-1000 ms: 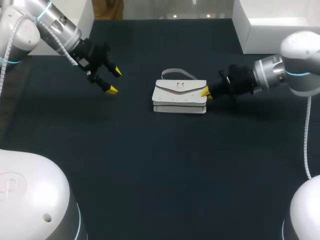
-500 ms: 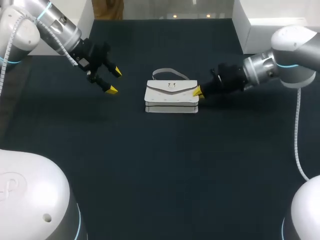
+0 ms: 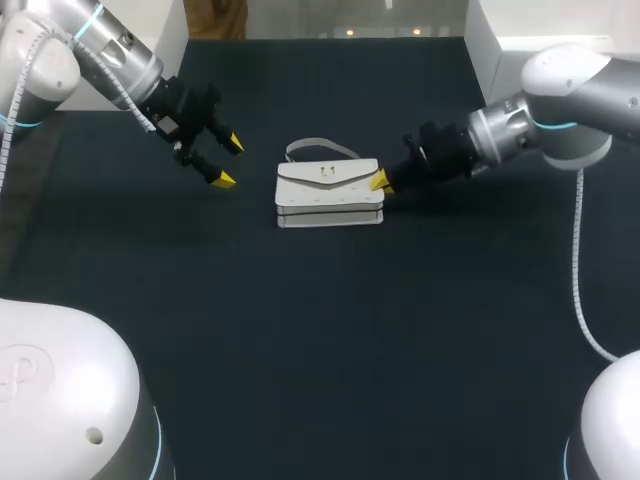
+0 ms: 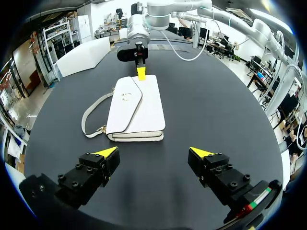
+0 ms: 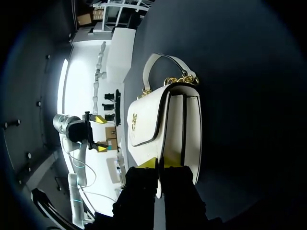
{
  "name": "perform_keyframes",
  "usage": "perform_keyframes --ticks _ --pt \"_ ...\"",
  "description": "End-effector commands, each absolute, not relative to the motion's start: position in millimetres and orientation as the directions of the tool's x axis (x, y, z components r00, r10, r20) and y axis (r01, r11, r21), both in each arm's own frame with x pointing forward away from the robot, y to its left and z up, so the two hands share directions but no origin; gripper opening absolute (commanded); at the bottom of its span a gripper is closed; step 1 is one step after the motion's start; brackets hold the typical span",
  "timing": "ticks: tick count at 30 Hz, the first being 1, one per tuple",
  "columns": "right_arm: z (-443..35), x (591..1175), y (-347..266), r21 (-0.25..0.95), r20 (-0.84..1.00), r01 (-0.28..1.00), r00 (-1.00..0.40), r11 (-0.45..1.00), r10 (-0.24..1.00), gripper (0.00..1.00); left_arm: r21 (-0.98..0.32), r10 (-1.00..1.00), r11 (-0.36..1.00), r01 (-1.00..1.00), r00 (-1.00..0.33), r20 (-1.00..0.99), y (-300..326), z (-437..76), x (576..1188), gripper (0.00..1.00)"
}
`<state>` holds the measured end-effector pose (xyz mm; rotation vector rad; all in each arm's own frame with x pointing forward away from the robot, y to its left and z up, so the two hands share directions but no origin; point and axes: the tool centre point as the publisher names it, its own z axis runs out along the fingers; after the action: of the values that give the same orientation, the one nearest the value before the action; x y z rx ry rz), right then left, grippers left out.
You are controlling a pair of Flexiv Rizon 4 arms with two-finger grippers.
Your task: Pick up the bag, open it, inspect its contents, close it, and place it on the opposite side
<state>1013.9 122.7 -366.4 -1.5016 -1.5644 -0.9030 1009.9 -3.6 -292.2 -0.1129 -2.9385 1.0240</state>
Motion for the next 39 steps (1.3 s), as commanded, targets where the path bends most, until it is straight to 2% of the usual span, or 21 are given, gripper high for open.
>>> perform_keyframes --ticks 1,9,10,11,12,13,20,26,35,39 --pt "-364 1008 124 -0.006 0.892 0.999 -0.011 0.034 0.451 0.00 -0.623 0.077 0.780 0.060 -0.997 0.001 -4 -293 1010 1.00" --pt "-365 1010 124 -0.008 0.892 0.999 -0.008 0.034 0.451 0.00 -0.623 0.077 0.780 0.060 -0.997 0.001 -4 -293 1010 1.00" --pt "-365 1011 123 -0.009 0.892 0.999 -0.006 0.033 0.451 0.07 -0.623 0.077 0.780 0.060 -0.997 0.001 -4 -293 1010 1.00" --pt "-365 1011 123 -0.010 0.892 0.999 -0.005 0.032 0.452 0.31 -0.623 0.077 0.780 0.060 -0.997 0.001 -4 -293 1010 1.00" --pt "-364 1011 121 -0.012 0.892 0.999 -0.004 0.031 0.452 0.72 -0.623 0.077 0.780 0.060 -0.997 0.001 -4 -293 1010 1.00" --pt "-364 1011 119 -0.012 0.892 1.000 -0.001 0.026 0.452 1.00 -0.623 0.077 0.780 0.060 -0.997 0.001 -4 -293 1010 1.00" --pt "-354 1009 102 0.011 0.884 1.000 -0.012 0.005 0.467 1.00 -0.623 0.077 0.780 0.060 -0.997 0.001 -4 -293 1010 1.00" --pt "-328 1001 91 0.089 0.824 0.995 -0.103 0.051 0.558 1.00 -0.623 0.077 0.780 0.060 -0.997 0.001 -4 -293 1010 1.00" --pt "-280 981 91 0.267 0.611 0.918 -0.396 0.293 0.685 1.00 -0.623 0.077 0.780 0.060 -0.997 0.001 -4 -293 1010 1.00" --pt "-271 973 94 0.307 0.524 0.880 -0.474 0.363 0.707 1.00 -0.623 0.077 0.780 0.060 -0.997 0.001 -4 -293 1010 1.00"
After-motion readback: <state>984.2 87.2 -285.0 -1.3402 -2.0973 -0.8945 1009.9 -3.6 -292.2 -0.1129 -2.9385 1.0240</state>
